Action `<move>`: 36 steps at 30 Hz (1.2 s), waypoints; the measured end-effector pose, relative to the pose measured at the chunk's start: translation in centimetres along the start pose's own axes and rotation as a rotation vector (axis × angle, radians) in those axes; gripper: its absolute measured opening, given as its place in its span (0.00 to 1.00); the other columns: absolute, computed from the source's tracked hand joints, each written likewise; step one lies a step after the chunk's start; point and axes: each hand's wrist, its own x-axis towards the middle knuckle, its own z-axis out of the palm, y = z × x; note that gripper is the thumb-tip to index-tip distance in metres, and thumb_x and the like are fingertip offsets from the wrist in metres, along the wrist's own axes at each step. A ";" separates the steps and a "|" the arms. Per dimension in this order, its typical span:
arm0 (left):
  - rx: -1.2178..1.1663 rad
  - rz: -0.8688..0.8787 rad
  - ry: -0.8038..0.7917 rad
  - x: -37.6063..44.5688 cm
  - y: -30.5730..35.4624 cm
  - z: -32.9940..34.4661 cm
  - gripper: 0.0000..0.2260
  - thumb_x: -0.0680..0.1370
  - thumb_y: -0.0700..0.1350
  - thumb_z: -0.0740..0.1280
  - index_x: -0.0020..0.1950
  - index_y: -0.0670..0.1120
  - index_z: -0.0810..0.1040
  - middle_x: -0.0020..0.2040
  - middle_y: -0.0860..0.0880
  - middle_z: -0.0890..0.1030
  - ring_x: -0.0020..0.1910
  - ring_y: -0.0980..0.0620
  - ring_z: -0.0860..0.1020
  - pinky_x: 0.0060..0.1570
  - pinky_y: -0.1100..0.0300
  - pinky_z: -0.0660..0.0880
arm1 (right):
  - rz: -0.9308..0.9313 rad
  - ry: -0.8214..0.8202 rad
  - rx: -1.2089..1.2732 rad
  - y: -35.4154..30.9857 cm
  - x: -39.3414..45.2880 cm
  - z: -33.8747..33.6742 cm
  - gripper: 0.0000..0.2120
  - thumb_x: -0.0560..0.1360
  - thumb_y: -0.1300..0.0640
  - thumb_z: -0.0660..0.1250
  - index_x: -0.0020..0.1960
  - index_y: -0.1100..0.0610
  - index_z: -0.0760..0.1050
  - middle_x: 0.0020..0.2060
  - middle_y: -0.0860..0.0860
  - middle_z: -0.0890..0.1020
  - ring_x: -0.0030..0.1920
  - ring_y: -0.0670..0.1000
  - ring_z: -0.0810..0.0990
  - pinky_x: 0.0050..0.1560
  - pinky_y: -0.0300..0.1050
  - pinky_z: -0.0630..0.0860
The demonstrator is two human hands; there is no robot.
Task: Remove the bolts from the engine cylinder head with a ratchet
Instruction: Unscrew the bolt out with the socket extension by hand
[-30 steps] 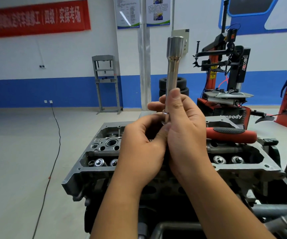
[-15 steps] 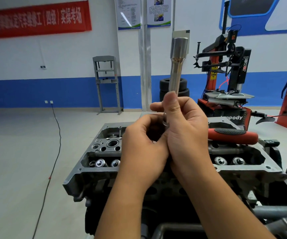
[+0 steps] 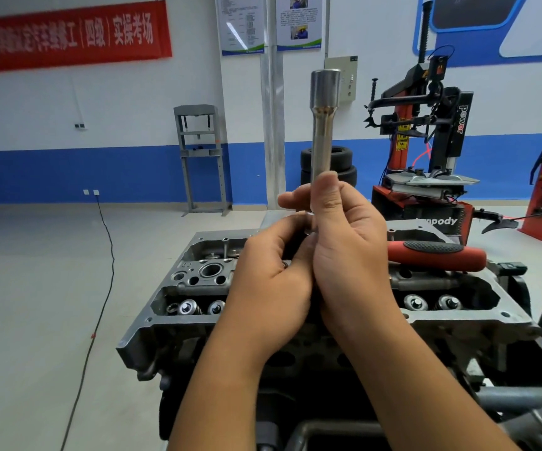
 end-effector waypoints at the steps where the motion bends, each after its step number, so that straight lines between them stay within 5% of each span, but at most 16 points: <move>1: -0.016 -0.015 -0.001 0.0 0.1 -0.1 0.09 0.86 0.43 0.64 0.58 0.53 0.84 0.52 0.51 0.87 0.53 0.50 0.86 0.54 0.46 0.83 | 0.014 -0.005 0.003 -0.1 0.0 0.1 0.22 0.76 0.36 0.63 0.42 0.55 0.81 0.43 0.53 0.87 0.45 0.50 0.84 0.55 0.57 0.82; 4: -0.009 0.013 0.097 0.0 0.0 0.3 0.07 0.83 0.41 0.69 0.56 0.50 0.84 0.48 0.52 0.88 0.50 0.51 0.86 0.54 0.45 0.84 | 0.067 0.000 0.075 -0.3 -0.1 0.1 0.21 0.74 0.38 0.66 0.44 0.56 0.81 0.43 0.55 0.87 0.45 0.55 0.84 0.59 0.66 0.81; 7: 0.041 0.045 0.196 0.2 -0.3 0.6 0.06 0.79 0.39 0.74 0.52 0.50 0.85 0.45 0.52 0.88 0.45 0.49 0.86 0.48 0.45 0.84 | 0.084 0.020 0.123 -0.3 -0.1 0.1 0.21 0.71 0.39 0.70 0.46 0.59 0.78 0.42 0.53 0.86 0.42 0.53 0.84 0.52 0.64 0.83; 11: -0.038 0.008 0.004 0.1 -0.3 0.0 0.08 0.84 0.46 0.66 0.56 0.52 0.85 0.50 0.50 0.88 0.52 0.47 0.86 0.51 0.47 0.84 | 0.044 0.019 0.051 -0.1 0.0 0.1 0.23 0.73 0.38 0.66 0.44 0.59 0.80 0.40 0.51 0.86 0.41 0.48 0.83 0.49 0.49 0.82; 14: -0.076 -0.006 0.023 0.1 -0.3 -0.1 0.10 0.85 0.46 0.64 0.56 0.52 0.85 0.51 0.51 0.88 0.54 0.52 0.86 0.54 0.53 0.81 | 0.065 0.018 0.053 0.1 0.1 0.0 0.22 0.75 0.37 0.62 0.38 0.54 0.83 0.39 0.52 0.86 0.40 0.49 0.84 0.45 0.44 0.83; 19: 0.015 0.058 0.192 0.3 -0.7 0.4 0.06 0.80 0.39 0.73 0.53 0.48 0.85 0.46 0.52 0.88 0.47 0.52 0.87 0.50 0.51 0.85 | 0.062 0.001 0.082 -0.1 -0.1 -0.1 0.18 0.70 0.40 0.73 0.45 0.55 0.80 0.42 0.52 0.86 0.41 0.50 0.84 0.47 0.50 0.84; 25: -0.060 -0.022 -0.001 0.2 -0.1 -0.1 0.10 0.86 0.43 0.63 0.58 0.51 0.84 0.51 0.51 0.88 0.54 0.53 0.86 0.55 0.54 0.82 | 0.061 -0.015 0.037 -0.2 0.0 0.1 0.21 0.75 0.38 0.64 0.41 0.56 0.81 0.42 0.53 0.87 0.44 0.51 0.85 0.53 0.52 0.82; 31: 0.015 0.045 0.189 0.3 -0.4 0.5 0.05 0.79 0.39 0.73 0.51 0.49 0.85 0.45 0.51 0.88 0.46 0.51 0.86 0.49 0.48 0.85 | 0.105 -0.015 0.112 -0.2 0.0 0.0 0.20 0.71 0.40 0.71 0.47 0.57 0.78 0.42 0.53 0.87 0.43 0.53 0.85 0.48 0.53 0.84; 36: -0.065 -0.024 -0.001 0.1 -0.2 -0.2 0.10 0.86 0.45 0.64 0.57 0.52 0.85 0.51 0.49 0.88 0.54 0.49 0.86 0.56 0.48 0.83 | 0.081 -0.015 0.059 0.1 0.0 0.0 0.21 0.75 0.37 0.65 0.41 0.55 0.81 0.40 0.54 0.87 0.42 0.51 0.85 0.49 0.50 0.83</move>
